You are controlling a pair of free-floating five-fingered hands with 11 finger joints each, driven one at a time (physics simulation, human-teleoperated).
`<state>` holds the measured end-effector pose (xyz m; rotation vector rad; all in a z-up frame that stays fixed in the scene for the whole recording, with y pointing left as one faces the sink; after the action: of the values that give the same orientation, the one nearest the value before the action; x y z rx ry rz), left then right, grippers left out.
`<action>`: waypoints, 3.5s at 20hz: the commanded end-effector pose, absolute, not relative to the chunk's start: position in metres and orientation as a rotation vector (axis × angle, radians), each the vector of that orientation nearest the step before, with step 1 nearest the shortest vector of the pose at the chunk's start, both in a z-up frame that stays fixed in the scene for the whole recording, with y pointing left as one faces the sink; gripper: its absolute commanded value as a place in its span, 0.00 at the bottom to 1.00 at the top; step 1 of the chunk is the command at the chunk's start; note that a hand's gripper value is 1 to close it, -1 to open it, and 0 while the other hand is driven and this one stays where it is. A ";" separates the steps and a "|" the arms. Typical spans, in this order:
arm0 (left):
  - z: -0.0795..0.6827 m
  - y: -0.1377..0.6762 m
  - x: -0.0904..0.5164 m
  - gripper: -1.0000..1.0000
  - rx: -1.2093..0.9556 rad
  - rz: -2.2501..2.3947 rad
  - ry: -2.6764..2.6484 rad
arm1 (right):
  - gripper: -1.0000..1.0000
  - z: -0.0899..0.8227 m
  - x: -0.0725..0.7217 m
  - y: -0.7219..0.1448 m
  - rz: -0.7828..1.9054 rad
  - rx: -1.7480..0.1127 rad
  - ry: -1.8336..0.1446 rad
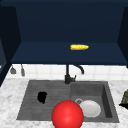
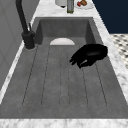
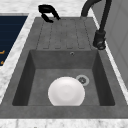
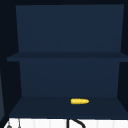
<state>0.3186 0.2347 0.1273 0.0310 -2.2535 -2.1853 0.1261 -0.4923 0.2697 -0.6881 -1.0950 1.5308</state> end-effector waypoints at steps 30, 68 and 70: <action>0.127 0.235 0.319 0.50 0.031 -2.185 -2.253 | 0.00 0.251 0.100 -0.716 1.476 -0.730 -1.052; 0.127 0.235 0.319 0.50 0.031 -2.185 -2.253 | 0.00 0.120 0.235 -0.769 1.565 -1.089 -0.534; 0.127 0.235 0.319 0.50 0.031 -2.185 -2.253 | 0.00 0.112 0.244 -0.767 1.569 -1.063 -0.532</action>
<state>0.3186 0.2347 0.1273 0.0310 -2.2535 -2.1853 0.2329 -0.7667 0.1230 -1.0697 -0.6093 1.5181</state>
